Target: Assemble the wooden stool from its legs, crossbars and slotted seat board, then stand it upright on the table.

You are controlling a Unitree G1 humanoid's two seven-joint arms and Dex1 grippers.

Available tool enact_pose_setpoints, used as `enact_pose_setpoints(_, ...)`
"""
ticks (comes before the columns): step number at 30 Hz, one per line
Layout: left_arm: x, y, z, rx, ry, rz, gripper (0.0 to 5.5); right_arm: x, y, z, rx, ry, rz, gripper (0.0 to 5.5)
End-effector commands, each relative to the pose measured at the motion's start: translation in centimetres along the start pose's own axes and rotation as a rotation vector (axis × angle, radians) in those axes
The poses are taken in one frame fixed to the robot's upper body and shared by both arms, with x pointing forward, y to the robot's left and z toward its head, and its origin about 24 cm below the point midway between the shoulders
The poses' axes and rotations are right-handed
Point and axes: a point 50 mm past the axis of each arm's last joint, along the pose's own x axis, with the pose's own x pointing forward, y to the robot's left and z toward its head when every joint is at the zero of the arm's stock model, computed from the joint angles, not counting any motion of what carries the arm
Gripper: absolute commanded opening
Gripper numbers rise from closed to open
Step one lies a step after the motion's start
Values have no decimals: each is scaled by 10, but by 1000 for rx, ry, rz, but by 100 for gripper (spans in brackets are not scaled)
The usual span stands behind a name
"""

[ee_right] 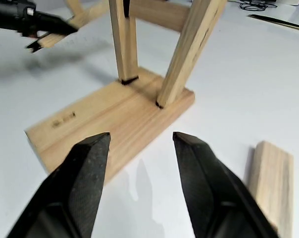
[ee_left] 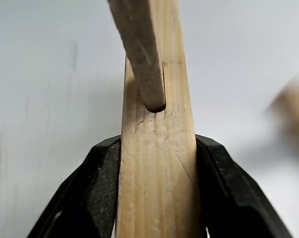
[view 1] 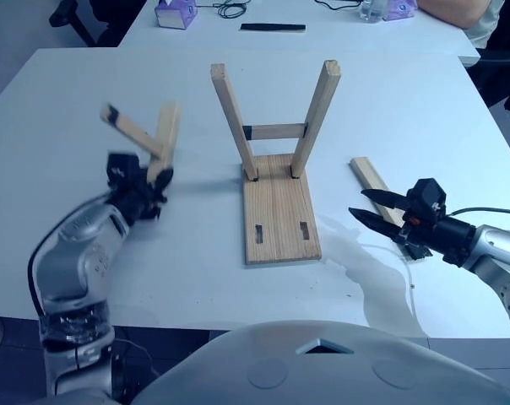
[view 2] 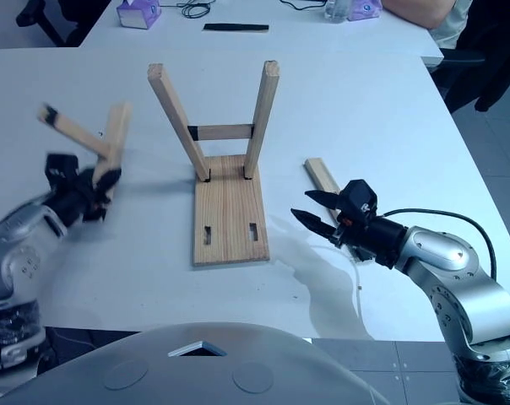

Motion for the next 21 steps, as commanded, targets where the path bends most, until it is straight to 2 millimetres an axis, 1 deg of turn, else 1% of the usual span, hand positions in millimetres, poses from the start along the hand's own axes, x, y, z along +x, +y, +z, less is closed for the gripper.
enact_pose_setpoints(1, -8, -22, 113, -23, -449, -370, 203, -2, -1, 52, 31, -259, 73, 233)
enact_pose_setpoints(2, -19, -25, 130, 3, -501, -473, 203, -2, -1, 65, 38, -316, 106, 233)
enact_pose_setpoints(4, -43, -32, 151, 49, -545, -679, 203, -2, 0, 86, 49, -393, 168, 233)
enact_pose_setpoints(5, -53, -37, 156, 75, -550, -772, 203, -2, 2, 95, 52, -415, 200, 233)
enact_pose_setpoints(7, -68, -53, 159, 110, -530, -960, 203, -1, 4, 109, 57, -439, 269, 233)
enact_pose_setpoints(8, -73, -63, 156, 129, -511, -1036, 203, 1, 7, 116, 52, -445, 307, 233)
enact_pose_setpoints(9, -75, -75, 151, 138, -482, -1107, 203, 2, 11, 122, 47, -449, 348, 253)
enact_pose_setpoints(10, -76, -87, 143, 144, -447, -1164, 203, 3, 15, 127, 40, -445, 404, 260)
enact_pose_setpoints(11, -76, -97, 133, 143, -412, -1206, 203, 5, 20, 130, 20, -427, 462, 277)
enact_pose_setpoints(13, -75, -110, 116, 146, -357, -1243, 203, 11, 25, 134, 3, -398, 536, 309)
enact_pose_setpoints(16, -75, -116, 102, 184, -320, -1251, 203, 18, 28, 141, -27, -359, 599, 346)
enact_pose_setpoints(21, -74, -113, 91, 257, -268, -1267, 203, 20, 32, 150, -68, -339, 679, 350)
